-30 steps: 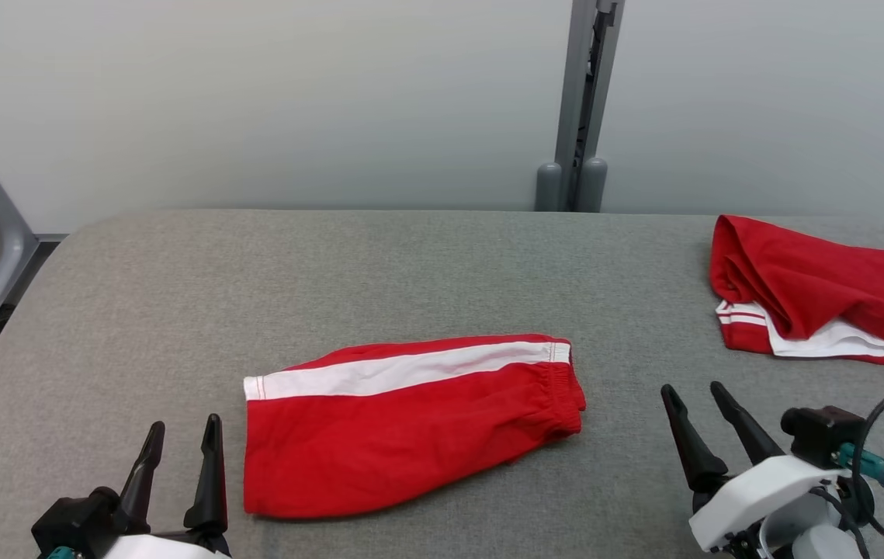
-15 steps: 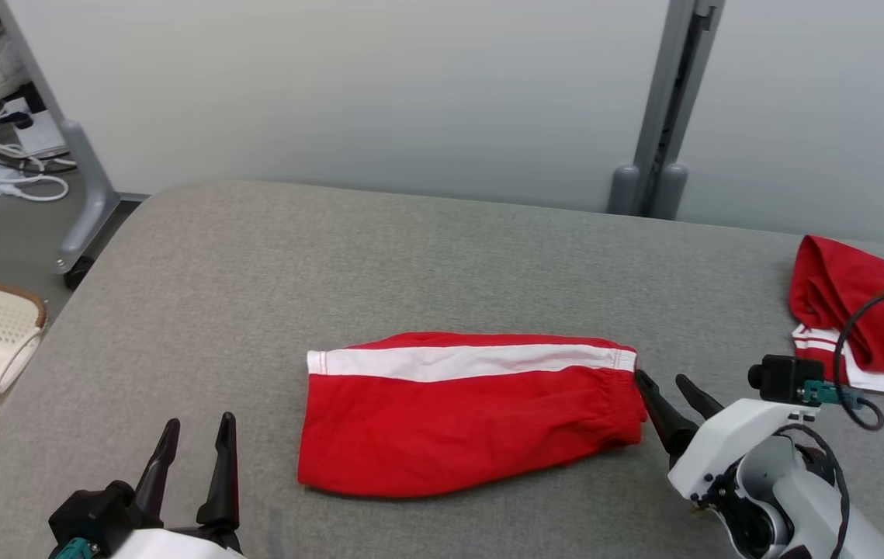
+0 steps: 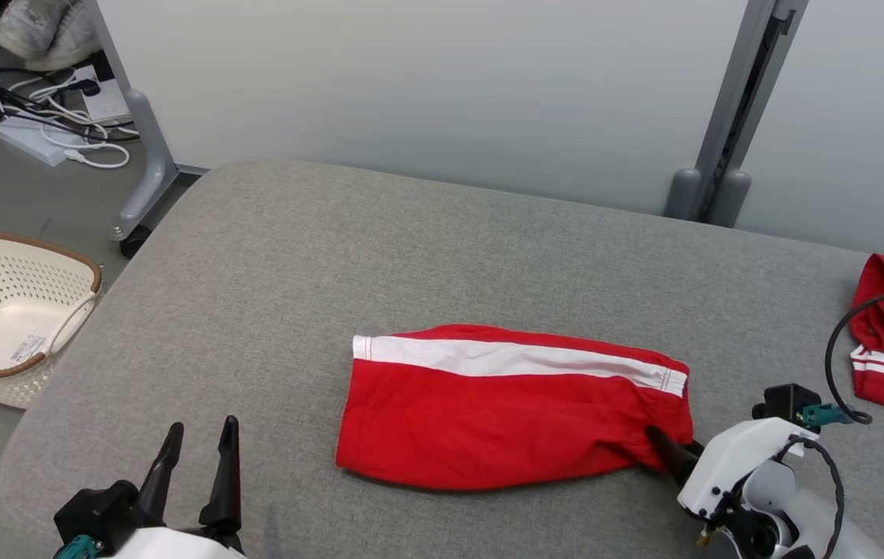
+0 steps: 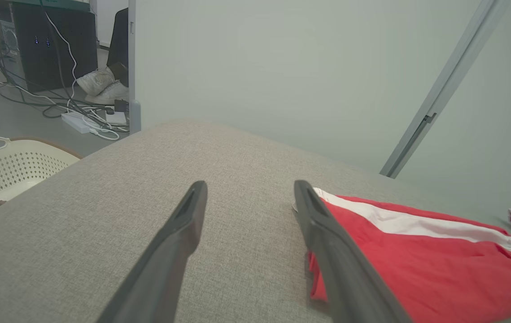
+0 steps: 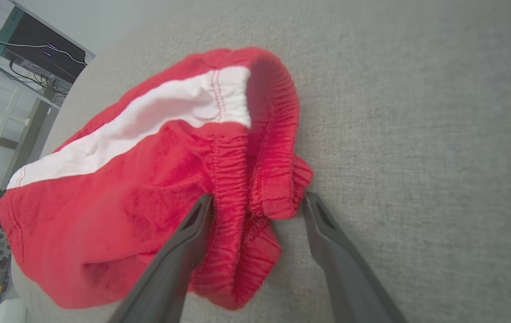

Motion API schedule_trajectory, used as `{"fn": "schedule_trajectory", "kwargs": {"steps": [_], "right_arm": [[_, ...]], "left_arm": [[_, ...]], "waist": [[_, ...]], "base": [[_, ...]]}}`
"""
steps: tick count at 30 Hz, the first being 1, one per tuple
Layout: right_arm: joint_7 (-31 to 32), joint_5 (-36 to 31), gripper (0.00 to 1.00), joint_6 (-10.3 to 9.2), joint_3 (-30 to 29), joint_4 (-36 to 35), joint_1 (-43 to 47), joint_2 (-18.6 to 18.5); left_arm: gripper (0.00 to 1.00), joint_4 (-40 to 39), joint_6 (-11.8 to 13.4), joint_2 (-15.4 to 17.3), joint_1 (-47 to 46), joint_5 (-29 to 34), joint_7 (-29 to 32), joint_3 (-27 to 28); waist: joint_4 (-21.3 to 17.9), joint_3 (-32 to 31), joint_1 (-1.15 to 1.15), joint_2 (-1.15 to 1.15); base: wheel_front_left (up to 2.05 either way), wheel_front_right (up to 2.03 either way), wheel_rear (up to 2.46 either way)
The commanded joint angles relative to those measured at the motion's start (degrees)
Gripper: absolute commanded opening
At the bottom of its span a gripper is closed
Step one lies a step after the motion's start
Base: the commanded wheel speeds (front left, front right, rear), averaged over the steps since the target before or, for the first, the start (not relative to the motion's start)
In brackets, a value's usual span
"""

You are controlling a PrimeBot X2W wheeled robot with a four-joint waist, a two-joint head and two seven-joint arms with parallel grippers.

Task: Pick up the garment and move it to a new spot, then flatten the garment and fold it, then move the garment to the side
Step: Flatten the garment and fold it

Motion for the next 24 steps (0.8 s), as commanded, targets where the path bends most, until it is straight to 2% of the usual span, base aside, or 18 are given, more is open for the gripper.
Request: {"fn": "schedule_trajectory", "kwargs": {"steps": [1,8,13,14,15,16,17,18,24], "right_arm": [[0.3,0.7,1.0,0.03,-0.16,0.75,-0.55,-0.1],[1.22,3.17,1.0,0.02,-0.6,5.22,-0.89,1.65],[1.05,5.75,1.0,0.02,-0.95,4.97,-1.15,3.04],[0.78,6.07,0.91,0.02,-0.9,4.9,-1.24,3.13],[0.36,6.36,0.45,0.02,-0.74,4.57,-1.35,3.25],[-0.28,6.71,0.29,0.02,-0.8,4.2,-1.4,3.34],[-0.85,6.98,0.03,0.03,-0.8,3.84,-1.44,3.31],[-1.24,7.15,0.0,0.03,-0.69,3.59,-1.46,3.28],[-4.94,8.04,0.0,0.04,0.2,2.15,-1.19,2.09]], "left_arm": [[1.0,0.03,-0.33,0.23,-0.87,0.1,-0.03,0.13],[1.0,1.0,-0.39,0.42,-1.19,-0.14,-0.03,-0.2],[1.0,1.38,-0.49,0.75,-1.57,-0.43,-0.03,-0.64],[1.0,1.5,-0.5,0.78,-1.68,-0.49,-0.03,-0.79],[1.0,1.6,-0.52,0.86,-1.76,-0.58,-0.03,-0.9],[1.0,1.71,-0.53,0.99,-1.79,-0.69,-0.03,-0.96],[1.0,1.8,-0.54,1.15,-1.74,-0.74,-0.03,-1.01],[1.0,1.91,-0.55,1.3,-1.64,-0.75,-0.03,-1.04],[1.0,2.4,-0.57,1.55,-1.77,-0.96,-0.03,-1.07]], "waist": [[0.13,-0.03,0.0,0.0],[0.41,0.22,0.0,0.0],[0.83,0.62,0.0,0.0],[0.99,0.69,0.0,0.0],[1.15,0.74,0.0,0.0],[1.32,0.78,0.0,0.0],[1.49,0.8,0.0,0.0],[1.65,0.81,0.0,0.0],[1.92,0.52,0.0,0.0]], "base": [[0.0,0.0,0.0],[0.0,0.0,0.0],[0.0,0.0,0.0],[0.0,0.0,0.0],[0.0,0.0,0.0],[0.0,0.0,0.0],[0.0,0.0,0.0],[0.0,0.0,0.0],[0.0,0.0,0.0]]}}
